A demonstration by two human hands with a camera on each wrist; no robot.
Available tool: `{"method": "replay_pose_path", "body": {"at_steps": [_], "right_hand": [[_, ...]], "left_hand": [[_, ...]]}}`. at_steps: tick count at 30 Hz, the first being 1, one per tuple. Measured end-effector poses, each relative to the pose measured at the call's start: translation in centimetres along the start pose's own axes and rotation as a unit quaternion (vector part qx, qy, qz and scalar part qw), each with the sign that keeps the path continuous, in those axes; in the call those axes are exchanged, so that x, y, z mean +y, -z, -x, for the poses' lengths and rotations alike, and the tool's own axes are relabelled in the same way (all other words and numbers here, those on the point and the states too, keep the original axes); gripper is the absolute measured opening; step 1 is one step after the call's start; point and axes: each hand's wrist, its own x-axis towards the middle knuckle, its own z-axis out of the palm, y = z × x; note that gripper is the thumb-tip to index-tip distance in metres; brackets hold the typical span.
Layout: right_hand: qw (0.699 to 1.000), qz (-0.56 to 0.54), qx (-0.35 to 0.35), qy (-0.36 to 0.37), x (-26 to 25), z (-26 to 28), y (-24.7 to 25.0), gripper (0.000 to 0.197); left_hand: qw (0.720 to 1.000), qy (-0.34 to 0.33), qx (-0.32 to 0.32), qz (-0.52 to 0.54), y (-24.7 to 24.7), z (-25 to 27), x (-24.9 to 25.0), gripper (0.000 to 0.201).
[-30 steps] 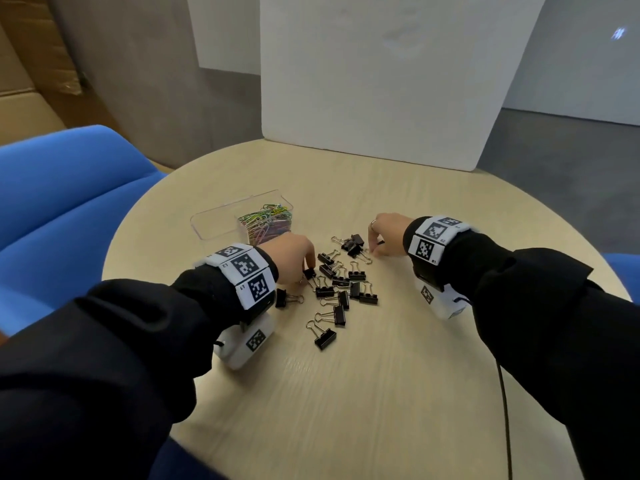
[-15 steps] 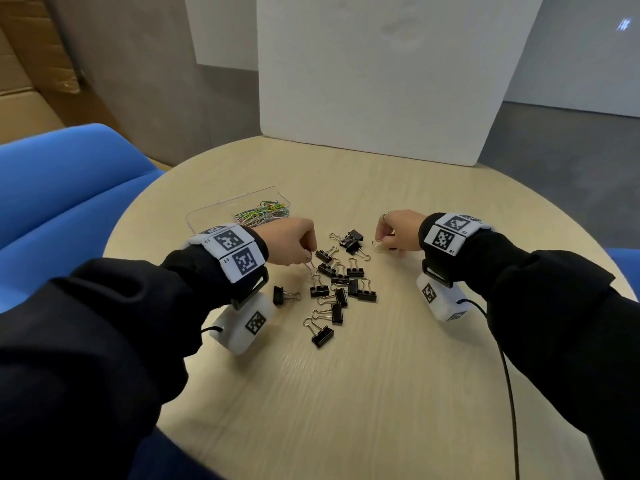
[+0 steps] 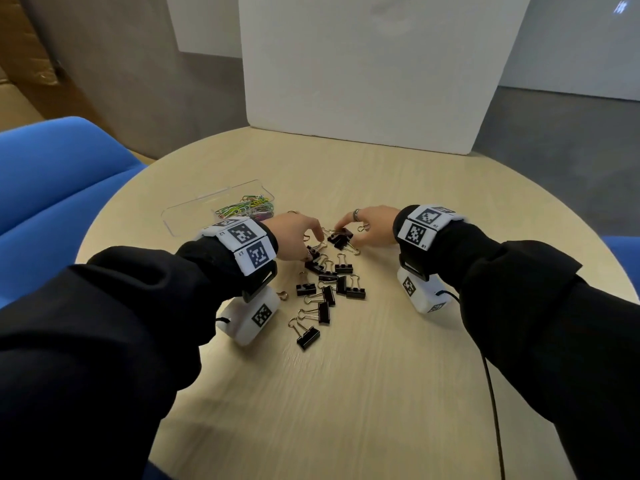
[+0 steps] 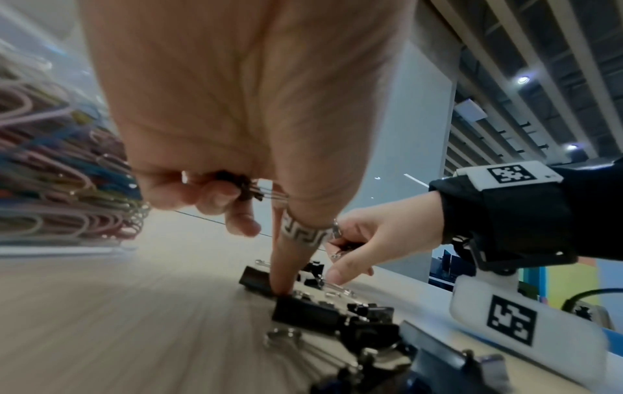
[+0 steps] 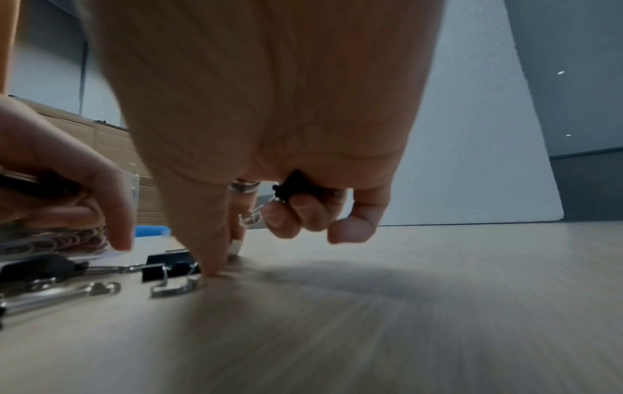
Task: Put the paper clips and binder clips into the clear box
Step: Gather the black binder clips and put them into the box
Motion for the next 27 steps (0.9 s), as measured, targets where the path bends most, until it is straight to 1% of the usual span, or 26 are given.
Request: {"method": "replay_pose_path", "body": {"at_steps": [4, 8, 12, 15, 18, 20, 22, 23, 24, 25, 26, 27], "right_hand": [[0.999, 0.018, 0.033, 0.014, -0.2, 0.0, 0.1, 0.039], [0.998, 0.037, 0.044, 0.009, -0.2, 0.1, 0.1, 0.032], [0.998, 0.045, 0.041, -0.001, 0.2, 0.8, 0.2, 0.029], [0.997, 0.047, 0.054, -0.002, 0.5, 1.5, 0.4, 0.029], [0.998, 0.018, 0.064, -0.005, 0.8, 2.6, 0.8, 0.031], [0.997, -0.007, 0.072, -0.005, 0.8, 3.6, 1.3, 0.033], [0.996, -0.026, 0.084, -0.002, 0.7, 4.8, 1.8, 0.036], [0.995, -0.035, 0.090, 0.002, 0.6, 5.4, 2.1, 0.036], [0.994, -0.044, 0.097, 0.008, 0.4, 6.0, 2.4, 0.037], [0.993, -0.050, 0.104, 0.016, 0.2, 6.6, 2.7, 0.037], [0.992, -0.056, 0.110, 0.025, -0.1, 7.1, 2.9, 0.037], [0.991, -0.061, 0.116, 0.034, -0.5, 7.7, 3.1, 0.037]], "left_hand": [[1.000, -0.012, 0.009, -0.009, 0.0, -0.1, 0.1, 0.034], [1.000, -0.018, 0.015, 0.003, -0.2, -0.3, -0.1, 0.027], [1.000, -0.010, 0.007, -0.002, -0.3, -0.5, -0.3, 0.029], [1.000, -0.008, -0.002, -0.028, -0.5, -0.6, -0.2, 0.030], [0.999, 0.001, -0.007, -0.054, -0.3, -0.4, -0.1, 0.036], [1.000, 0.004, 0.011, -0.021, 0.5, 0.4, -0.3, 0.038], [0.997, 0.000, 0.045, 0.068, 1.6, 1.4, -0.4, 0.036], [0.989, -0.004, 0.070, 0.130, 2.1, 2.0, -0.5, 0.034], [0.975, -0.009, 0.096, 0.201, 2.5, 2.5, -0.5, 0.031], [0.950, -0.013, 0.117, 0.289, 2.7, 3.1, -0.5, 0.027], [0.912, -0.017, 0.125, 0.389, 3.0, 3.8, -0.4, 0.022], [0.863, -0.023, 0.126, 0.488, 3.1, 4.3, -0.3, 0.022]]}}
